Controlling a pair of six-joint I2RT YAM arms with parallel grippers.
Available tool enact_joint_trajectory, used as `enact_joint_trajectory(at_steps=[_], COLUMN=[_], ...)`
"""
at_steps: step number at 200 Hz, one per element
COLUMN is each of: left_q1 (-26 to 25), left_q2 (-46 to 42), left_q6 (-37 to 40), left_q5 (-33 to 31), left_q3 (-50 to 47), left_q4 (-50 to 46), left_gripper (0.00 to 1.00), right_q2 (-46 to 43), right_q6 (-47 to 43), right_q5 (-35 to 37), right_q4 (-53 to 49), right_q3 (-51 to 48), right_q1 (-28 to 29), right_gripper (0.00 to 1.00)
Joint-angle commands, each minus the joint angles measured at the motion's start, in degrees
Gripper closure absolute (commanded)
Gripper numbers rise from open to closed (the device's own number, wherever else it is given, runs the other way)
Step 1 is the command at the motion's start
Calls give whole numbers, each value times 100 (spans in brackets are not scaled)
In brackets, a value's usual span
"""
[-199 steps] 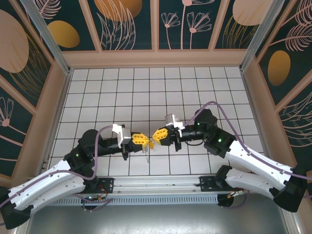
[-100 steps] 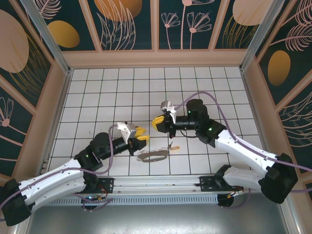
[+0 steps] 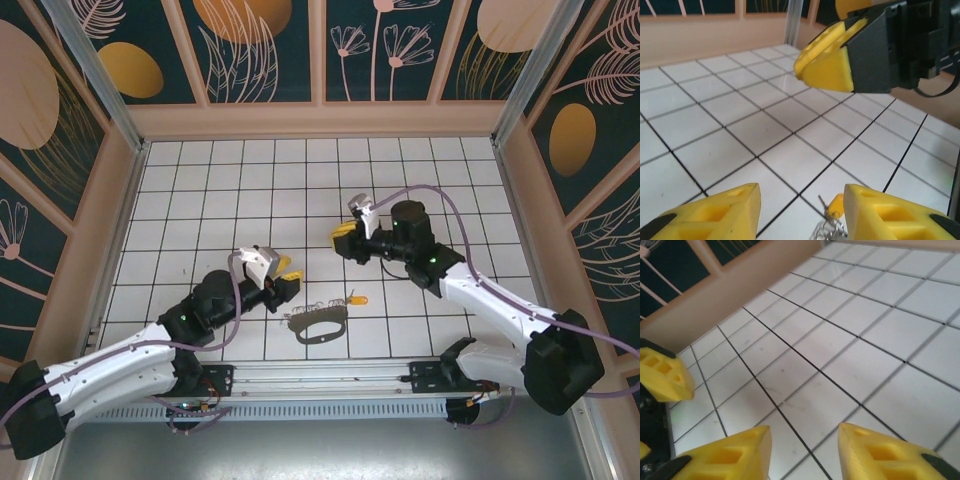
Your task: Put the keys on the keyring
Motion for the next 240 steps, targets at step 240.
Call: enact_joint_trajectory(at_steps=[240], left_q1=[4255], left_q2=[2192], left_q6=[1108], left_q5=[-3456], left_q3=[-596], left_q4=[3794], left_gripper=[1], right_q2=[1951], right_q6=[-815], right_q5=[2811], right_q4=[6605], right_q3=[-2700], right_q1=[-3246], right_gripper=[1])
